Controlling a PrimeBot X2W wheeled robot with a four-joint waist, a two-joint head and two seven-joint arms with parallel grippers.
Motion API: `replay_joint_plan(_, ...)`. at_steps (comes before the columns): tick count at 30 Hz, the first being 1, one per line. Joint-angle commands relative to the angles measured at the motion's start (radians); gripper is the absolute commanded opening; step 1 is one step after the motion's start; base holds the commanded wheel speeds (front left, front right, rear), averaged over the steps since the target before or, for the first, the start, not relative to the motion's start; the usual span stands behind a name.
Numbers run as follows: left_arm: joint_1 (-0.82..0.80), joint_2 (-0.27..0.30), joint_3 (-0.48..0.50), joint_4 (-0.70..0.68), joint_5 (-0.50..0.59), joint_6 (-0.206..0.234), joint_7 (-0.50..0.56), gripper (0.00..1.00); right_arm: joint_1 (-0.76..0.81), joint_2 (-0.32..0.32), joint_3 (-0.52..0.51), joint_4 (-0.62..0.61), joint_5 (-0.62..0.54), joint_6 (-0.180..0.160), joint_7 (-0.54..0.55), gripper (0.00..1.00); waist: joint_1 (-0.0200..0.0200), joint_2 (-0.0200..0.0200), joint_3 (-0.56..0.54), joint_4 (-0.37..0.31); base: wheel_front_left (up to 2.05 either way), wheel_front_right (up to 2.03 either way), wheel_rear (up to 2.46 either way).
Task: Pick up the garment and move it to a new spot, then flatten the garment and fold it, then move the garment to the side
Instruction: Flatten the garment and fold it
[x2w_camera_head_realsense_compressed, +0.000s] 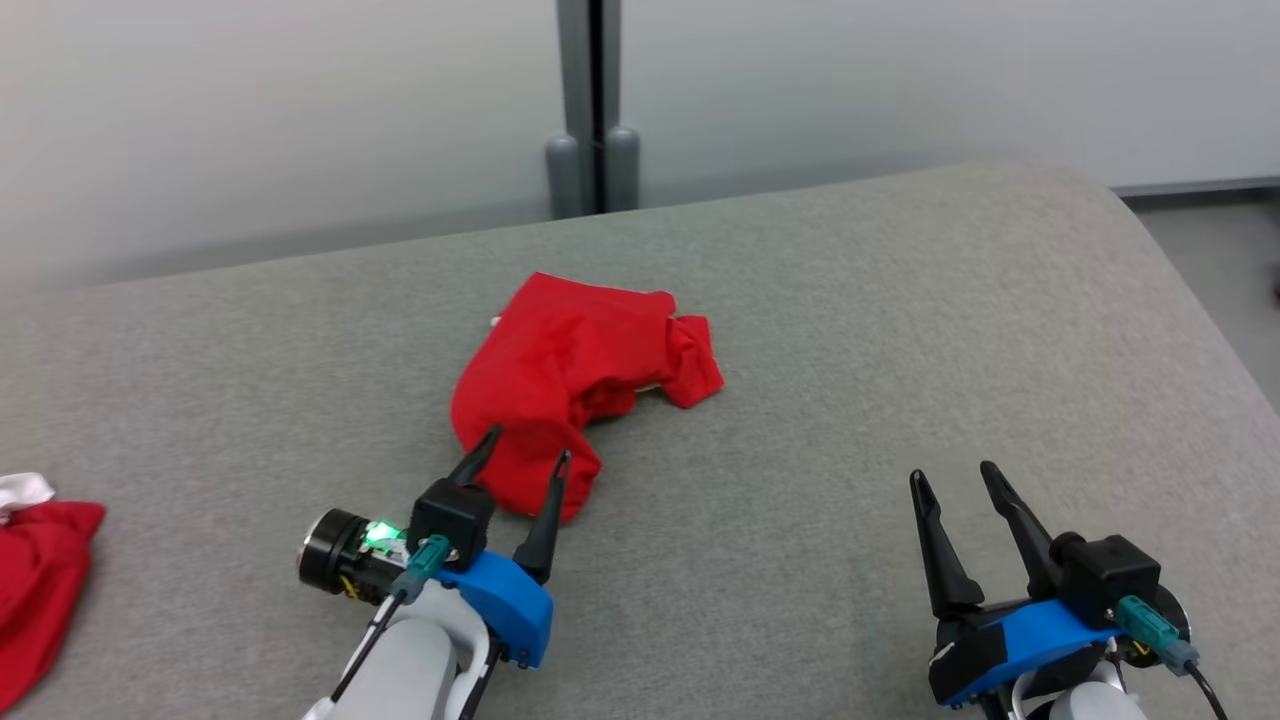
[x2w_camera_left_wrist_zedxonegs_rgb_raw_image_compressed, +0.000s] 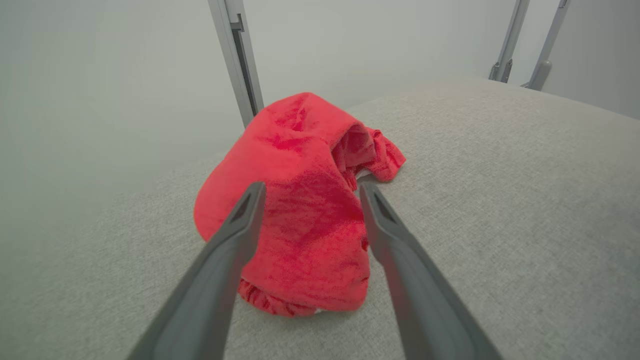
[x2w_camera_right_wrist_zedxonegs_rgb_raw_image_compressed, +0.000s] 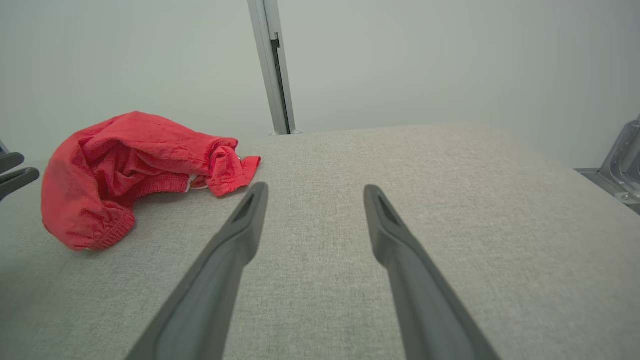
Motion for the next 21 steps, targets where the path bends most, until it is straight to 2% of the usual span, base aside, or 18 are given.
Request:
replay_joint_plan(1, -0.036, -0.001, -0.027, 0.041, -0.002, -0.007, 0.004, 1.0, -0.017, -0.005, 0.001, -0.007, 0.007, 0.0, -0.003, 1.0, 0.0, 0.0, 0.014, -0.027, 0.0, 0.0, 0.0)
replay_joint_plan(10, -0.133, 0.003, -0.1, 0.249, -0.009, -0.006, 0.026, 1.0, -0.039, -0.005, -0.013, -0.017, 0.02, 0.0, -0.003, 1.0, 0.0, 0.0, 0.072, -0.1, 0.0, 0.0, 0.0)
replay_joint_plan(21, -0.231, 0.013, -0.139, 0.453, -0.003, -0.006, 0.069, 1.0, -0.061, -0.005, -0.008, -0.023, 0.029, 0.0, -0.003, 1.0, 0.0, 0.0, 0.1, -0.117, 0.0, 0.0, 0.0)
